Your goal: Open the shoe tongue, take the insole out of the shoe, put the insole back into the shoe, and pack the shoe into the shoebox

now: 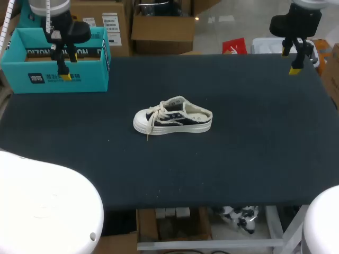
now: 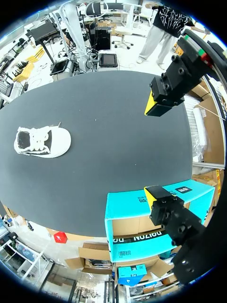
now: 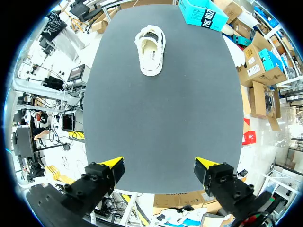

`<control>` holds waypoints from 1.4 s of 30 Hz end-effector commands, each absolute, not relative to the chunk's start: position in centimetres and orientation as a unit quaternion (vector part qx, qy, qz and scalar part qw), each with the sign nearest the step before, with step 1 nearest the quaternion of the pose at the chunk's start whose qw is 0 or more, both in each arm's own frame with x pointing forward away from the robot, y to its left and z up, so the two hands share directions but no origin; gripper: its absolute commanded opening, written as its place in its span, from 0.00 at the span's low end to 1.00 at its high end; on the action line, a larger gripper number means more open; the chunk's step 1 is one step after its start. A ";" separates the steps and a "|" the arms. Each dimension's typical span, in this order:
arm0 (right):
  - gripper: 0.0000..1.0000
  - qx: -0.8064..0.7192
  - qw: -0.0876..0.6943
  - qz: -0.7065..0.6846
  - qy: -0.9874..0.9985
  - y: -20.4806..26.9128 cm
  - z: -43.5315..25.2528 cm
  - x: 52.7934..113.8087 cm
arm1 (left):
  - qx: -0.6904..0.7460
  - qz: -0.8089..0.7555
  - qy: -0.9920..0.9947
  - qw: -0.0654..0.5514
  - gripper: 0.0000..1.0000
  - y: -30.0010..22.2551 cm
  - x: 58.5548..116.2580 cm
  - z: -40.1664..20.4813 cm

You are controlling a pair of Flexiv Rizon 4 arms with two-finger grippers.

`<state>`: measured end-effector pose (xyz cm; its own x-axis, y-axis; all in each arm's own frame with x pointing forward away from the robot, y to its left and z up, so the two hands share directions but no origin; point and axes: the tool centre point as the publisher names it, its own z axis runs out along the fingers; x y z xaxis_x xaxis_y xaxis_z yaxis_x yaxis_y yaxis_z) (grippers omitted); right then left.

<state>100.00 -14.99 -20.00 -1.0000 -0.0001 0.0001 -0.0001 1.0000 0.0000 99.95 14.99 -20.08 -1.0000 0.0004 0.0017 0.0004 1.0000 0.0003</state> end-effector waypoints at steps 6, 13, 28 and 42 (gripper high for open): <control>1.00 0.000 0.000 0.000 -1.000 -15.0 -20.0 100.0 | 0.000 0.000 -1.000 0.001 1.00 15.0 99.9 -20.1; 1.00 0.000 0.000 0.000 -1.000 -15.0 -20.0 100.0 | 0.000 0.000 -1.000 0.001 1.00 15.0 99.9 -20.1; 1.00 0.000 0.000 0.000 -1.000 -15.0 -20.0 100.0 | 0.000 0.000 -1.000 0.001 1.00 15.0 99.9 -20.1; 1.00 -0.017 -0.010 -0.054 -0.998 -12.2 -22.9 98.3 | 0.089 0.011 -0.996 0.006 1.00 13.2 97.9 -20.2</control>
